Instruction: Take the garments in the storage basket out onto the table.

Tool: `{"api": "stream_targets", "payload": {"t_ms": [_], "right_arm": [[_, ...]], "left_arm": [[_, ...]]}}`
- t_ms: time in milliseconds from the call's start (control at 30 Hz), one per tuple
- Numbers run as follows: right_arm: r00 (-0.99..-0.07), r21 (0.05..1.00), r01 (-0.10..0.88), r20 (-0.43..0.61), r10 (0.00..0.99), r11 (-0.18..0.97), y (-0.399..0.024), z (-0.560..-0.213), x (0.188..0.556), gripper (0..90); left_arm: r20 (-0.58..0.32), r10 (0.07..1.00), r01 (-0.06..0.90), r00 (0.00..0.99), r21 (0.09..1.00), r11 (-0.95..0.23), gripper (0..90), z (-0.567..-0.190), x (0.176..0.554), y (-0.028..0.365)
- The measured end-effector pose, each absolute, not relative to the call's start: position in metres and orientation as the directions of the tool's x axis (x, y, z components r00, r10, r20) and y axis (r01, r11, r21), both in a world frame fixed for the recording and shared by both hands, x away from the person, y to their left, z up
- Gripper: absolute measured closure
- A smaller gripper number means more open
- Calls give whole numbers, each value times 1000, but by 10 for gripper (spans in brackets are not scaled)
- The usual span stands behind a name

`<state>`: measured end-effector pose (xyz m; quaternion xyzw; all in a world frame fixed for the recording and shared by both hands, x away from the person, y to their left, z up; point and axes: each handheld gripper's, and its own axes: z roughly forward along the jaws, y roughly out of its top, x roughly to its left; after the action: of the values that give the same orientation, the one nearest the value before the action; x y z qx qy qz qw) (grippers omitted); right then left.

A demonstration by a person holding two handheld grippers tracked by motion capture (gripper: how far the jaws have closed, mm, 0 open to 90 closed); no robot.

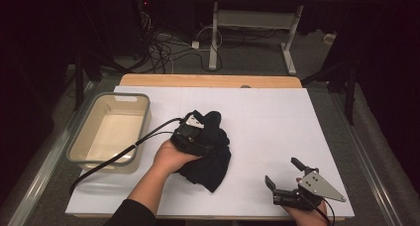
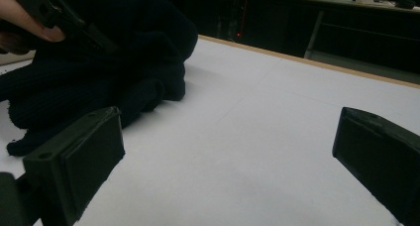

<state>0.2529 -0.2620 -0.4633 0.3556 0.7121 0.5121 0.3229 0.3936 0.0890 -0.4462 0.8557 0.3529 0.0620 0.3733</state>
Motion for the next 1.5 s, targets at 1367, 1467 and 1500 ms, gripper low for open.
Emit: {"api": "stream_targets", "payload": {"t_ms": [1367, 1467, 1500], "right_arm": [[-576, 945, 174, -130, 807, 276, -235, -469, 251, 0], [-595, 944, 176, -124, 794, 279, -228, -469, 253, 0], [-599, 943, 174, -127, 790, 284, -226, -469, 253, 0]], "left_arm": [[-220, 680, 410, 699, 903, -129, 0, -468, 283, 166], [-238, 681, 416, 692, 903, -106, 0, -473, 271, 174], [-238, 688, 416, 686, 903, -102, 0, -476, 267, 178]]}}
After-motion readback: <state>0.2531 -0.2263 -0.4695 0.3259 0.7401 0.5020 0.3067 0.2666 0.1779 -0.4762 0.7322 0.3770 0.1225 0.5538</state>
